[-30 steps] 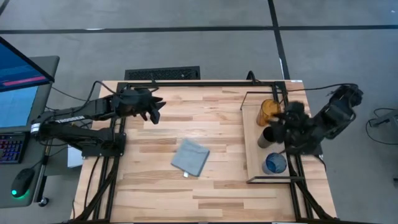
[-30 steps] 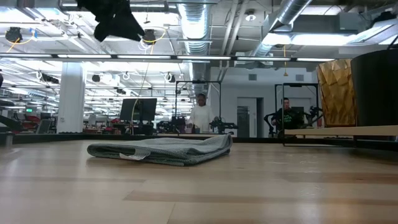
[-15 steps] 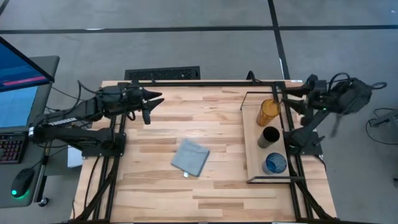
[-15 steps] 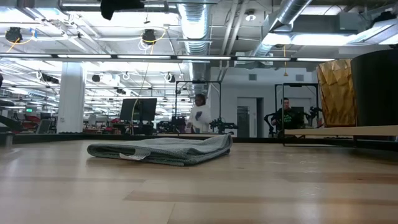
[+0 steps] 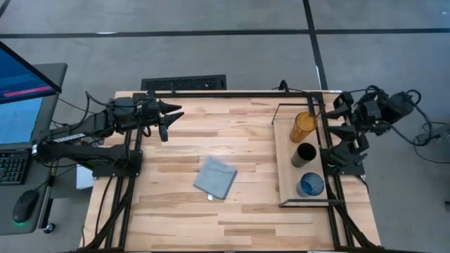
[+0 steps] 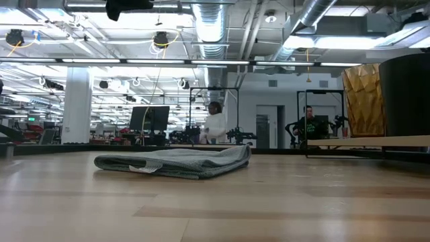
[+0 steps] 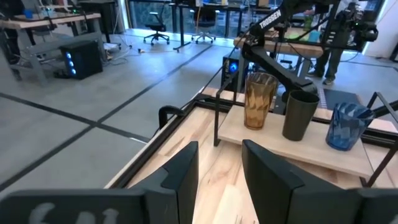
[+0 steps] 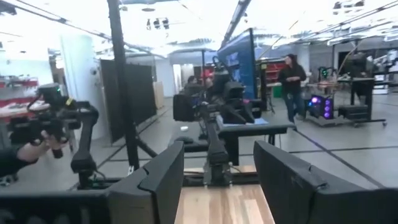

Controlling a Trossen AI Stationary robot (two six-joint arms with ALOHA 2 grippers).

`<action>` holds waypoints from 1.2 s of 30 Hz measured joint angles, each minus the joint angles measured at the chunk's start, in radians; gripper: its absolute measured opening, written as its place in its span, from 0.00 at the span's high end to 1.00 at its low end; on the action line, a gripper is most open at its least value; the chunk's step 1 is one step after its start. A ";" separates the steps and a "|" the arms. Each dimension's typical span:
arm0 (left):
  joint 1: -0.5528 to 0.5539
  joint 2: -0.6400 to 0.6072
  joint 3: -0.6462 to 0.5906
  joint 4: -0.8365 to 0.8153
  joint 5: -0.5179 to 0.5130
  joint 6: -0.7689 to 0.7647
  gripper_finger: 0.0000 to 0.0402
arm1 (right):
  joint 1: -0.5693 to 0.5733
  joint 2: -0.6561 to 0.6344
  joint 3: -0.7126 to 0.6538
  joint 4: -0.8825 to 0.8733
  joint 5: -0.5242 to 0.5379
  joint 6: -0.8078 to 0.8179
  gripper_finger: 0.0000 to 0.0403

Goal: Stack small to large cups/mugs on shelf
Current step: Return to Home Position

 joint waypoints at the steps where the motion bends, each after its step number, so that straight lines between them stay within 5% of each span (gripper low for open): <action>1: 0.000 0.000 0.000 0.000 0.000 0.000 0.72 | 0.002 0.001 0.000 0.003 0.002 0.001 0.47; 12: 0.000 0.000 0.000 -0.006 0.015 -0.004 0.72 | -0.054 0.125 0.002 0.050 0.153 -0.006 0.47; 19: 0.000 0.000 0.000 -0.027 0.016 -0.012 0.72 | -0.254 0.244 0.002 0.062 0.178 0.086 0.47; 22: 0.000 0.000 0.000 -0.027 0.016 -0.010 0.72 | -0.403 0.337 0.002 0.100 0.038 0.101 0.47; 32: 0.001 -0.002 0.000 -0.057 0.012 0.017 0.72 | -1.029 0.535 0.000 0.214 -0.701 0.123 0.47; 36: 0.016 -0.019 0.002 -0.068 -0.037 0.056 0.72 | -1.231 0.534 0.002 0.228 -0.860 0.100 0.47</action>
